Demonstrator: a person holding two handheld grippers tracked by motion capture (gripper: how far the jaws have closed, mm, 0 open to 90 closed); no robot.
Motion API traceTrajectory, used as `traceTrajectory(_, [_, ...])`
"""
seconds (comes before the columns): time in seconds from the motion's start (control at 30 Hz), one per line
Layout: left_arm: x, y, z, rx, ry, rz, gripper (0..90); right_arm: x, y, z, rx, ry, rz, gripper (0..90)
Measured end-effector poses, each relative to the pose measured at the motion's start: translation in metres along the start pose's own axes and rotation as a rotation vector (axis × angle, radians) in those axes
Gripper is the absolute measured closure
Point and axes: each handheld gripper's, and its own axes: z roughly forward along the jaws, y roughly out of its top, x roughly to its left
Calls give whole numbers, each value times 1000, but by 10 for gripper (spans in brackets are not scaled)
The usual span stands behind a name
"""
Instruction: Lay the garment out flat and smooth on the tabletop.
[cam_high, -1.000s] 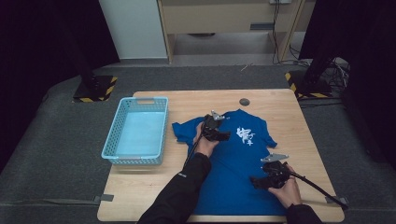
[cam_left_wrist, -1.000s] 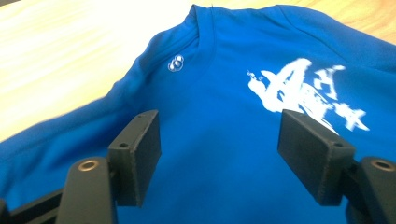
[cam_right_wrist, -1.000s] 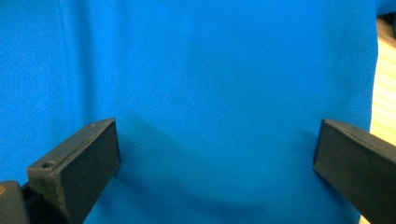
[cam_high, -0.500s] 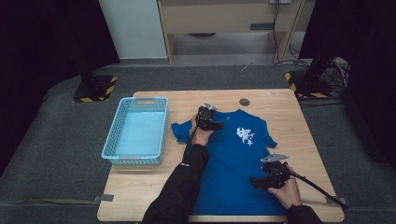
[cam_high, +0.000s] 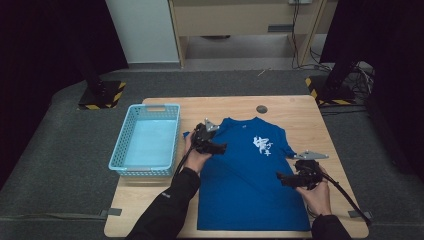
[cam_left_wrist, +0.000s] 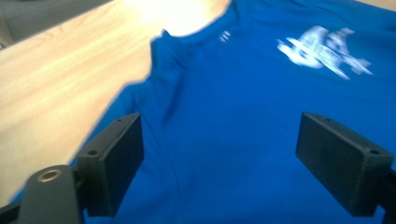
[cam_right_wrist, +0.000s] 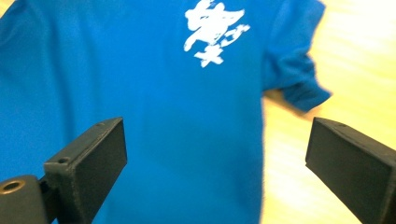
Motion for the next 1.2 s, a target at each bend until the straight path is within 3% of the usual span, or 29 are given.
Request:
traceTrajectory(0.17, [-19,-37,-23,41,-55,-40,109,-13,16,1,-1,-27,15,66])
traceTrajectory(0.3, [-34,-70,-35,106,-64,-2,100,-25,29,6,-25,-26,59,75])
traceTrajectory(0.4, [-36,-88,-44,131,-70,-6,93,-34,40,16,-13,-38,80,78])
traceTrajectory(0.57, [-31,-96,-57,106,-46,-35,74,-49,56,38,14,-79,118,120])
traceTrajectory(0.7, [-30,-103,-63,116,-13,-5,76,-63,61,55,27,-107,164,146])
traceTrajectory(0.8, [-31,-109,-65,127,-18,-18,73,-72,60,68,58,-166,175,162])
traceTrajectory(0.93, [-33,-115,-59,164,-31,-17,65,-81,59,77,59,-222,186,207])
traceTrajectory(1.2, [-36,-117,-55,180,-19,14,58,-82,54,93,78,-207,180,300])
